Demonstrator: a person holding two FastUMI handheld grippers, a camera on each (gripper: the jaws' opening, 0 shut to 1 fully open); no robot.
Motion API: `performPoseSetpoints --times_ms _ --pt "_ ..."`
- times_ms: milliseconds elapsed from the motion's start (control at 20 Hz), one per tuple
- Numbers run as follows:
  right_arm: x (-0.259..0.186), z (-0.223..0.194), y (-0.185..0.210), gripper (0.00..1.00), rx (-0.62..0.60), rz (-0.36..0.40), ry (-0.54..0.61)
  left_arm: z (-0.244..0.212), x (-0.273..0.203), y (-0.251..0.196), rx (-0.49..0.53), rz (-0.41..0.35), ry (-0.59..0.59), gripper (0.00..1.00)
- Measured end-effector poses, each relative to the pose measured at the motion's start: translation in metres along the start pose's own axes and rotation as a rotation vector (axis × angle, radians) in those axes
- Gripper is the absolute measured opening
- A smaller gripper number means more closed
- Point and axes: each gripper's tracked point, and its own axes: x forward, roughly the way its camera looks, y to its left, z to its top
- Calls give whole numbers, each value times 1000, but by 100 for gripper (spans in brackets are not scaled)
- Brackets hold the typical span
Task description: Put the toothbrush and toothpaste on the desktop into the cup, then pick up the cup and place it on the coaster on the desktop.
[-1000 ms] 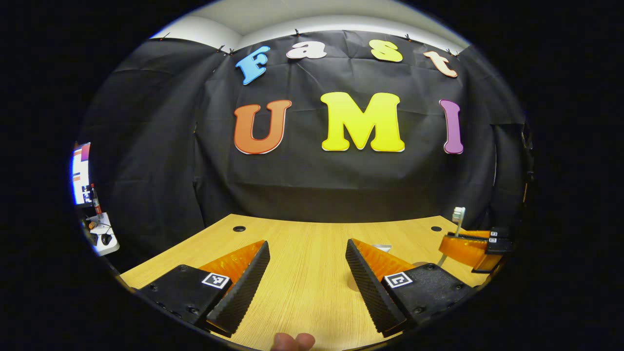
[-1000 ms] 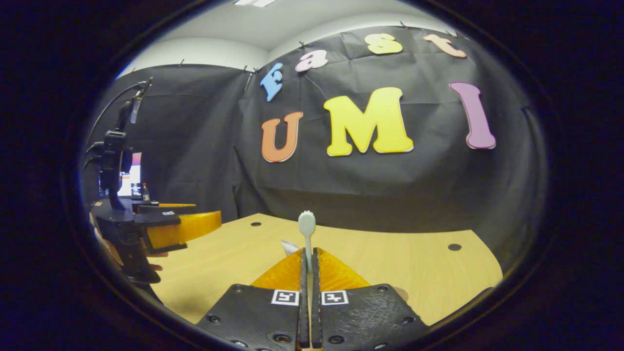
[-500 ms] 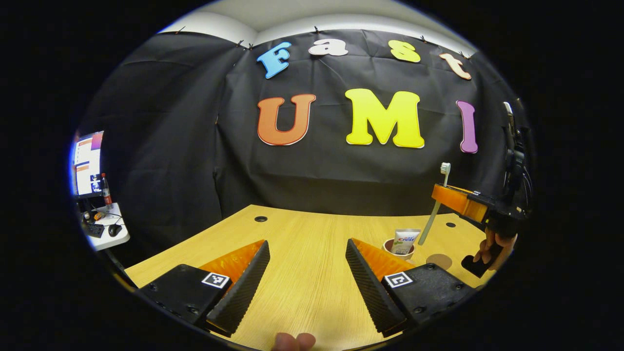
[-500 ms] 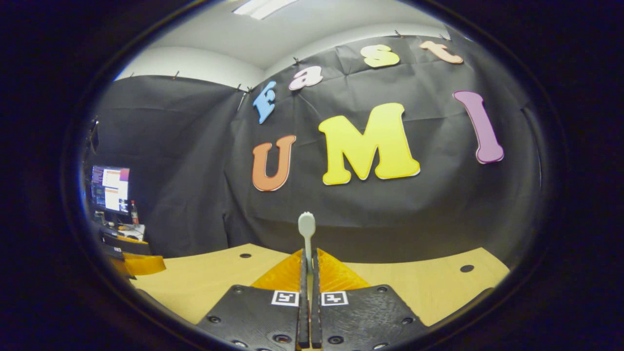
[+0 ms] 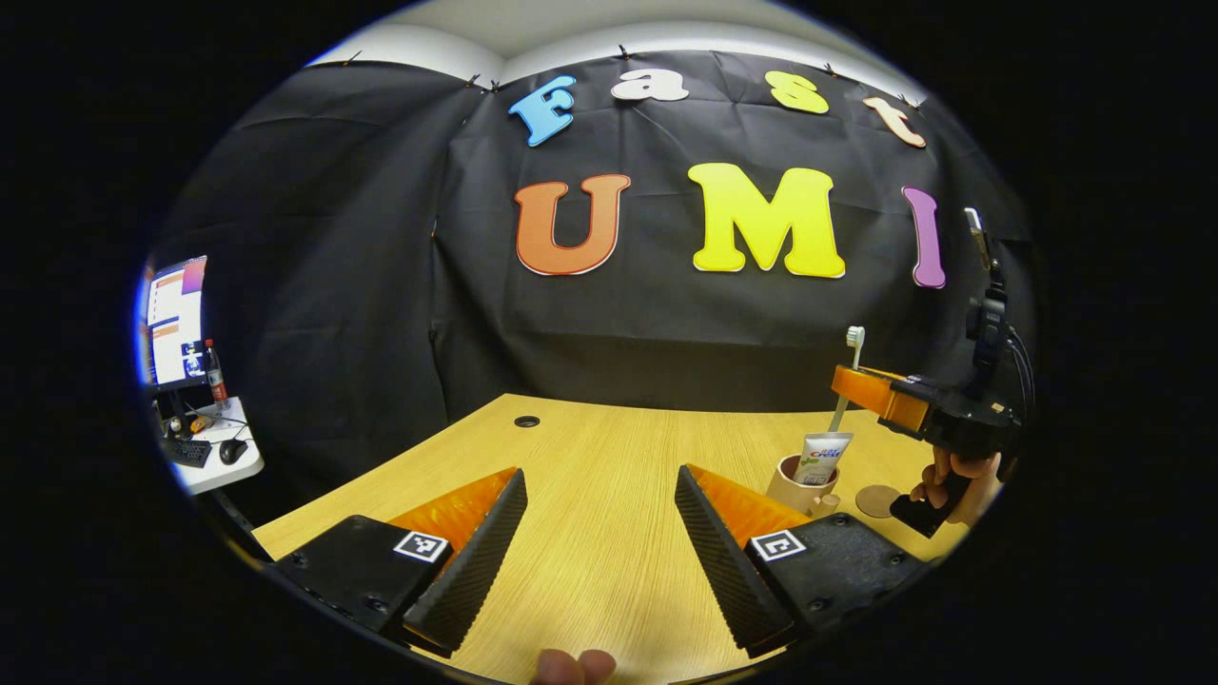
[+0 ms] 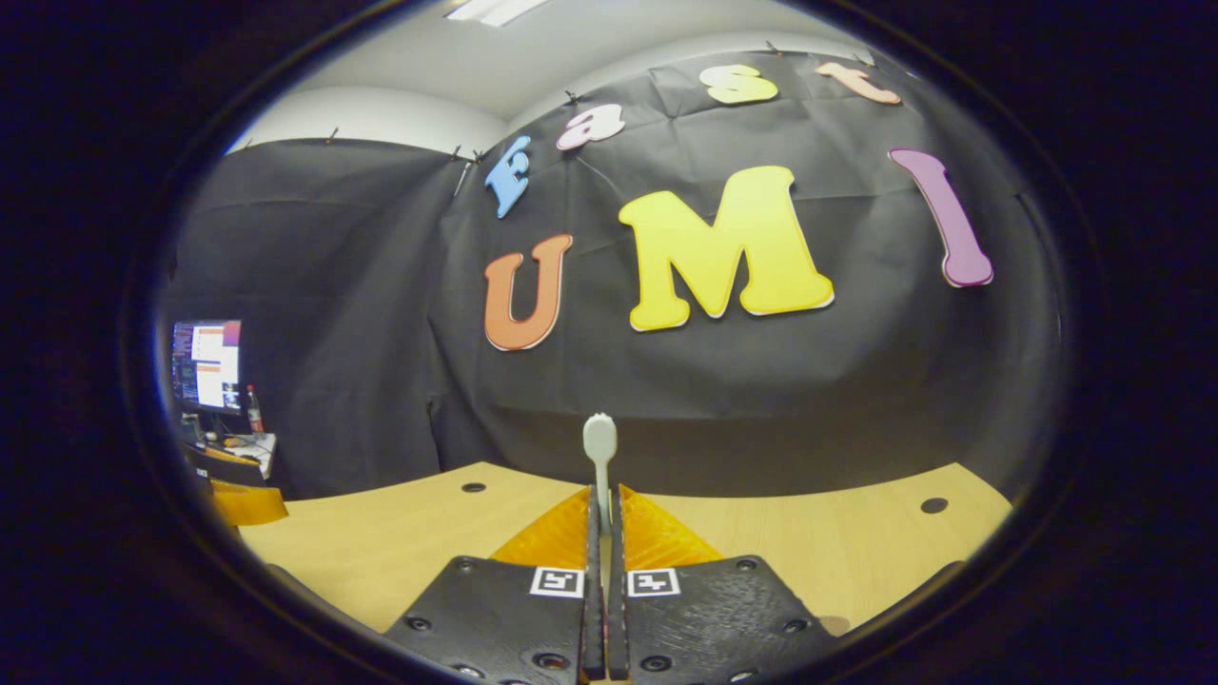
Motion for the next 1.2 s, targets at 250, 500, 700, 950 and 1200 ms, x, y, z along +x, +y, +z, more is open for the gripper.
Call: performPoseSetpoints --times_ms 250,500,700,950,1200 --pt "-8 -9 10 20 8 42 35 -5 4 -13 -24 -18 13 99" --pt "-25 2 11 55 -29 51 18 0 -2 -22 -12 -27 2 99" --pt "-49 12 8 85 -7 66 8 1 -5 -37 -9 -34 6 99" --pt "-103 33 -30 97 0 -11 -31 -8 -6 -78 2 -104 53 99" --pt "-180 19 -86 96 -6 -93 35 -21 1 -128 35 -215 151 99"
